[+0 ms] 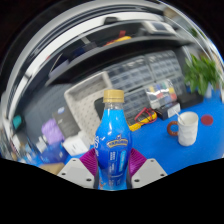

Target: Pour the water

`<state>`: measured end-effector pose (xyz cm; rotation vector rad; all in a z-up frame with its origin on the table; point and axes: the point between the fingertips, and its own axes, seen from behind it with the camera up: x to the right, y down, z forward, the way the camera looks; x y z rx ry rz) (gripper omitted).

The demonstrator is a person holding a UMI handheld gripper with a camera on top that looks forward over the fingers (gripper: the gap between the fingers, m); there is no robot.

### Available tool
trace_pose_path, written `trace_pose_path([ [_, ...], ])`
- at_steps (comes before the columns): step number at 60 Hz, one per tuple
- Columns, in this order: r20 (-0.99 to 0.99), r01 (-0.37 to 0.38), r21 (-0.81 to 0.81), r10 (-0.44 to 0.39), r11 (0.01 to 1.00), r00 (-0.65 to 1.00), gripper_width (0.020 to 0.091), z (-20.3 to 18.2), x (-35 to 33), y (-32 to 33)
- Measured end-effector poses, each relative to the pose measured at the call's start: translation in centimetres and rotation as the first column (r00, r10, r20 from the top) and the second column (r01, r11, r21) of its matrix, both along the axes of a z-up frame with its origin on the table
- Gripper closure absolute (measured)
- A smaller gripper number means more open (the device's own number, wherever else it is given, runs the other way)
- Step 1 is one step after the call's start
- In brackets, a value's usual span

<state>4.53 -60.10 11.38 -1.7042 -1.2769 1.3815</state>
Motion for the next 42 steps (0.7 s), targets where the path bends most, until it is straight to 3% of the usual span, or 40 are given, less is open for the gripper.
trace_pose_path([
  [10,0.095,0.132,-0.433,-0.1,0.892,0.99,0.0733,1.7,-2.3,5.5],
  [19,0.229,0.225,-0.689,-0.088,0.689,0.97,0.0733,1.7,-3.6,8.4],
  [29,0.321,0.304,-0.846,-0.038,0.438,0.946,0.0733,1.5,-4.5,9.9],
  [42,0.414,0.413,-0.9,-0.019,0.138,0.91,0.0732,1.6,-5.4,11.7],
])
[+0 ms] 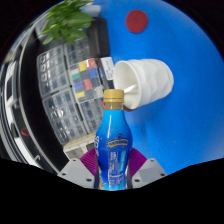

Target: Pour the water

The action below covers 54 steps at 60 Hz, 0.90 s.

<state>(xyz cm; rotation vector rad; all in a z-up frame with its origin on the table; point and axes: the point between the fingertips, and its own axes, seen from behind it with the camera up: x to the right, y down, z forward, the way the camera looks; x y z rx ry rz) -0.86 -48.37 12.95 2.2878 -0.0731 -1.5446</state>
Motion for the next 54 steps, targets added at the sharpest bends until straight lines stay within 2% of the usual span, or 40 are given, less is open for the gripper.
trace_pose_path([
  [6,0.03,0.028,-0.099,-0.026,0.995,0.999,0.0732,0.1,-0.1,0.2],
  [13,0.029,0.002,-0.065,-0.001,0.998,1.0,0.0733,0.1,-0.2,0.2],
  [19,-0.03,-0.057,0.084,0.06,0.995,0.998,0.0733,0.9,-0.2,0.8],
  [25,-0.096,-0.11,0.357,0.154,0.927,0.983,0.0732,3.0,-0.2,2.7],
  [31,-0.128,-0.084,0.669,0.225,0.739,0.966,0.0731,4.5,-0.7,7.0],
  [33,-0.101,-0.091,0.741,0.245,0.665,0.964,0.0731,5.9,-0.6,8.4],
  [38,-0.098,-0.052,0.88,0.287,0.473,0.953,0.073,7.9,-1.3,11.7],
  [39,-0.114,-0.026,0.901,0.294,0.434,0.949,0.0729,7.8,-1.5,12.4],
  [40,-0.093,-0.037,0.918,0.304,0.395,0.948,0.0731,8.6,-1.5,13.1],
  [47,-0.072,0.026,0.989,0.327,0.142,0.942,0.0732,9.9,-2.4,17.7],
  [54,0.006,0.026,0.995,0.323,-0.093,0.947,0.0731,8.8,-3.1,22.4],
])
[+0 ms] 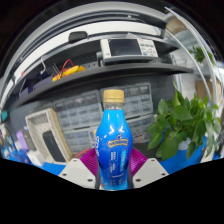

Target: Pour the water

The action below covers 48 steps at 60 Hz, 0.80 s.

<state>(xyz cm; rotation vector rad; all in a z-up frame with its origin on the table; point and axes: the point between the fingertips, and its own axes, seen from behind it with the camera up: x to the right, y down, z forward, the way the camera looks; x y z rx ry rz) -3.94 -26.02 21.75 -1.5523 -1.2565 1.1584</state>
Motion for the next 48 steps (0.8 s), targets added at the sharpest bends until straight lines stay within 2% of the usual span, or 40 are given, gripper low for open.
trace_pose_path([
  [14,0.069,-0.009,0.162,-0.002,0.987,0.998,0.0729,-7.0,-0.6,5.9],
  [21,0.104,-0.027,0.172,0.009,0.985,0.995,0.0727,-10.7,-0.9,7.0],
  [30,0.117,-0.031,0.203,0.007,0.979,0.993,0.0729,-13.6,-0.8,7.8],
  [33,0.137,-0.037,0.202,0.009,0.979,0.991,0.0709,-14.9,-0.3,7.9],
  [42,0.067,-0.028,0.186,0.016,0.982,0.998,0.0693,-14.3,0.4,7.9],
  [48,0.062,-0.004,0.169,-0.006,0.986,0.998,0.0631,-14.2,1.0,8.2],
])
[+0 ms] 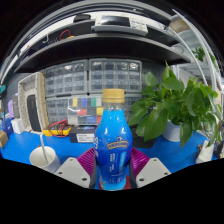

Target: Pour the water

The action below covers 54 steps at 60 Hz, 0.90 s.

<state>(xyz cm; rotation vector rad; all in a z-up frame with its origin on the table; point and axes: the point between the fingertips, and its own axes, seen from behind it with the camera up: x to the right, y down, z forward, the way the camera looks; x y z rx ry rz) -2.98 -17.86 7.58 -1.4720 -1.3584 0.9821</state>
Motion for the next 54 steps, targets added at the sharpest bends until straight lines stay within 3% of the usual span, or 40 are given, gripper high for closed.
trace_pose_path([
  [6,0.021,0.025,-0.005,-0.025,1.0,0.999,0.0575,-0.3,0.3,0.2],
  [17,0.114,0.054,0.033,-0.058,0.998,0.992,0.0248,-2.1,1.9,0.0],
  [19,0.123,0.059,0.039,-0.063,0.997,0.99,0.0233,-2.3,2.5,-0.1],
  [33,0.209,0.048,0.044,-0.056,0.998,0.976,0.0242,-2.3,9.5,-3.7],
  [54,0.17,0.001,-0.004,-0.001,1.0,0.985,0.0248,7.7,15.7,-14.5],
])
